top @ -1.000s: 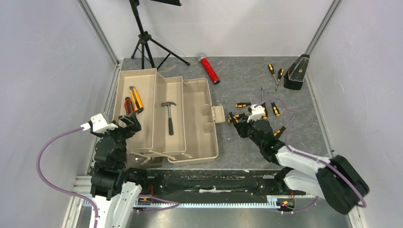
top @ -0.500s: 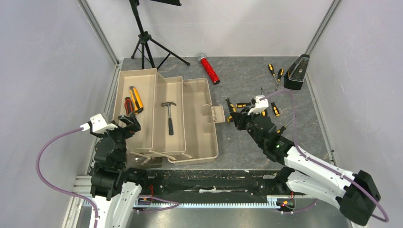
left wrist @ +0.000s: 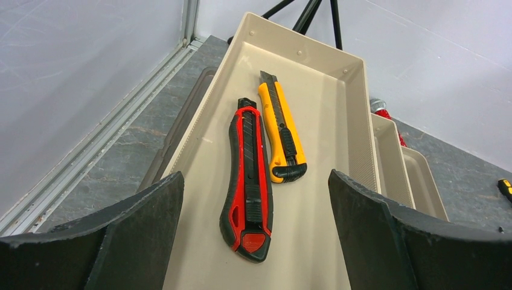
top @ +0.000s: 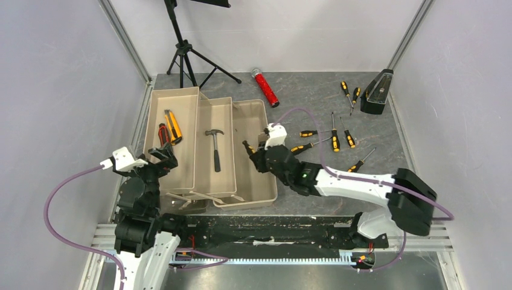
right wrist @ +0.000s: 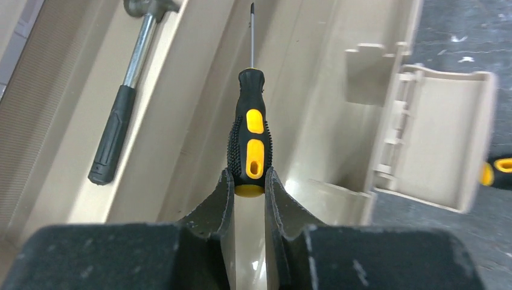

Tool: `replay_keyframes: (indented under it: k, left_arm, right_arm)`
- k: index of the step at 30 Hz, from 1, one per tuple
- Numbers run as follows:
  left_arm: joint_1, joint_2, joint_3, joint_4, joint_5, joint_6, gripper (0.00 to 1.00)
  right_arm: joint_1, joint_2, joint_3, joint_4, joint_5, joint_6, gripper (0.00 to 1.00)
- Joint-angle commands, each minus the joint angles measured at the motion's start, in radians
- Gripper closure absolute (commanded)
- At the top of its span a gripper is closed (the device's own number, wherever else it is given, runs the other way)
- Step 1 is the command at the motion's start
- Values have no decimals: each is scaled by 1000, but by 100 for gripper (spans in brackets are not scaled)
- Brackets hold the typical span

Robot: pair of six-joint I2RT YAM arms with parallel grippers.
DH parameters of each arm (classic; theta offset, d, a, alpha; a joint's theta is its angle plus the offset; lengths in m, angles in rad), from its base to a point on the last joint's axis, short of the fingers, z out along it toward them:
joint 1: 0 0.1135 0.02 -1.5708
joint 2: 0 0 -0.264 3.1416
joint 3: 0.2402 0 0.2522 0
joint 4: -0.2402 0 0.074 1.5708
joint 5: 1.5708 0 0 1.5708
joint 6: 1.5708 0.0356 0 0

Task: Pack the tool kit

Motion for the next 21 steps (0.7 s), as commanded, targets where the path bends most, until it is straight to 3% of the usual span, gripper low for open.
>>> replay_keyframes:
  k: [1, 8, 11, 21]
  left_arm:
    - [5, -17, -3, 34, -29, 35, 6]
    - [5, -25, -3, 34, -29, 35, 6]
    - [5, -27, -3, 33, -30, 35, 6]
    - [5, -34, -4, 32, -30, 35, 6]
  right_arm:
    - [51, 120, 154, -34, 98, 51, 99]
    - [84, 321, 315, -136, 182, 90, 89]
    - [85, 360, 341, -152, 176, 101, 77]
    - [86, 205, 301, -155, 247, 38, 38]
